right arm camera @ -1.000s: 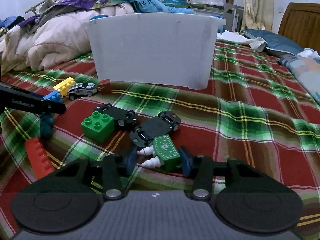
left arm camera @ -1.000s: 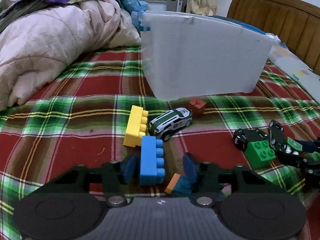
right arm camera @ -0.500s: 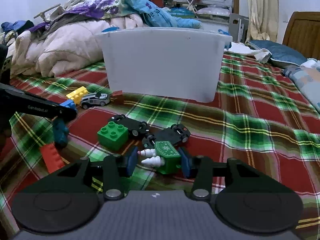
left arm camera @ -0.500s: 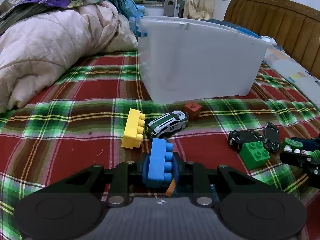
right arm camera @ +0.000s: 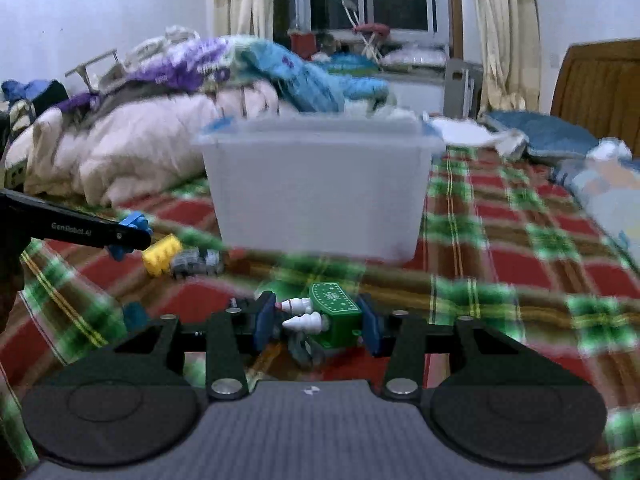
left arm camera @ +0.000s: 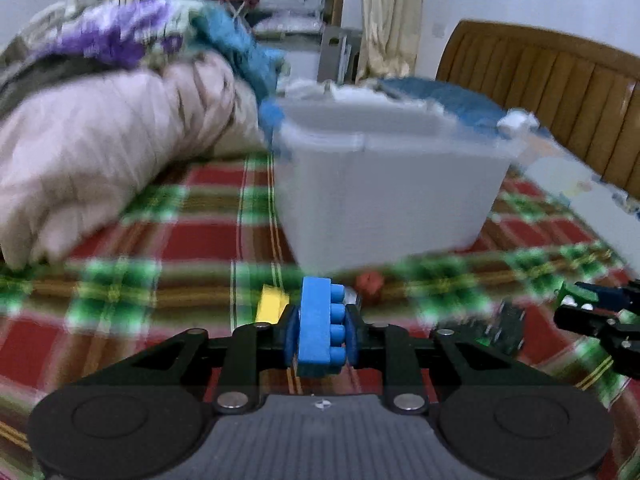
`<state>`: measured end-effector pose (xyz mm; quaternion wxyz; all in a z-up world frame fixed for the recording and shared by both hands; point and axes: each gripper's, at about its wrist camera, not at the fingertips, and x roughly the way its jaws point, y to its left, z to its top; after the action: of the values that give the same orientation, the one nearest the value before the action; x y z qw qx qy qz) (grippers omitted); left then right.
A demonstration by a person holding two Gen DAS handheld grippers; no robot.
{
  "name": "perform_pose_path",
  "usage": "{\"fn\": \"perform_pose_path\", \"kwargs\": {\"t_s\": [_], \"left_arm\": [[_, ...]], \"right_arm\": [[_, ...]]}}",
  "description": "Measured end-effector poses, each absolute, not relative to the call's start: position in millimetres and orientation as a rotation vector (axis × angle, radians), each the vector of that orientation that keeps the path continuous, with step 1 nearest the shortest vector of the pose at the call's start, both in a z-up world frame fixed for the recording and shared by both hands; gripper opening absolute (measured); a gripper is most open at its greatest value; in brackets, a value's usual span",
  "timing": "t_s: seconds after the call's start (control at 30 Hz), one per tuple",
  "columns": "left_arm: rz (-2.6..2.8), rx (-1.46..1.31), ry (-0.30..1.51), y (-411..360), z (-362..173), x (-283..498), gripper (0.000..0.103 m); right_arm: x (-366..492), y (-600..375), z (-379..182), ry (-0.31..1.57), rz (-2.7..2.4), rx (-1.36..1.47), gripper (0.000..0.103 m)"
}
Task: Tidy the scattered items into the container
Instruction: 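Carry the blue brick and green car into the clear box and release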
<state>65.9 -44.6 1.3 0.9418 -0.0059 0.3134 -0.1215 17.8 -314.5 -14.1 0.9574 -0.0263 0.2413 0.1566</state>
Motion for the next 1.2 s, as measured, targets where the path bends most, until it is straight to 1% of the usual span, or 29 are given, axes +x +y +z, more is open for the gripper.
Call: {"fn": "perform_pose_path", "kwargs": {"t_s": [0.17,0.3,0.43,0.67,0.7,0.73,0.8,0.87,0.9,0.93,0.97,1.0,1.2], "left_arm": [[-0.258,-0.024,0.574,-52.1,59.2,93.1,0.027],[-0.259,-0.016,0.563,-73.7,89.1,130.5,0.028],[-0.245,-0.024,0.597,-93.5,96.9,174.6,0.028],[-0.221,0.013,0.665,-107.5,82.6,213.9,0.028],[-0.220,0.027,0.679,-109.0,79.4,218.0,0.031],[-0.214,0.040,0.692,-110.5,75.0,222.4,0.037],[-0.205,0.050,0.715,-109.8,69.0,230.6,0.047],[-0.195,0.062,0.726,-109.3,63.5,235.6,0.054],[-0.187,0.074,0.724,-109.4,61.8,236.1,0.064],[-0.180,0.084,0.720,-109.3,60.4,236.5,0.067],[-0.179,0.087,0.717,-109.0,59.9,236.3,0.068],[-0.179,0.088,0.717,-108.8,59.1,236.1,0.068],[-0.172,0.111,0.717,-109.8,57.3,235.4,0.069]], "right_arm": [[45.3,-305.6,40.8,0.401,0.319,-0.061,0.048],[88.8,-295.0,75.5,0.379,0.310,-0.092,0.048],[139.7,-285.9,85.9,0.438,0.297,-0.114,0.048],[192.9,-280.8,70.7,0.547,0.268,-0.126,0.048],[196.5,-281.0,67.6,0.557,0.266,-0.126,0.048],[200.9,-280.2,64.4,0.567,0.265,-0.128,0.048],[206.1,-278.1,58.9,0.585,0.265,-0.146,0.048],[210.6,-276.9,54.5,0.597,0.265,-0.162,0.049],[212.6,-276.3,53.4,0.601,0.266,-0.170,0.059],[213.5,-275.7,52.4,0.603,0.263,-0.181,0.082],[213.4,-275.1,51.6,0.595,0.253,-0.194,0.090],[212.3,-274.8,51.3,0.577,0.244,-0.211,0.093],[212.5,-278.1,49.5,0.579,0.237,-0.228,0.094]]}}
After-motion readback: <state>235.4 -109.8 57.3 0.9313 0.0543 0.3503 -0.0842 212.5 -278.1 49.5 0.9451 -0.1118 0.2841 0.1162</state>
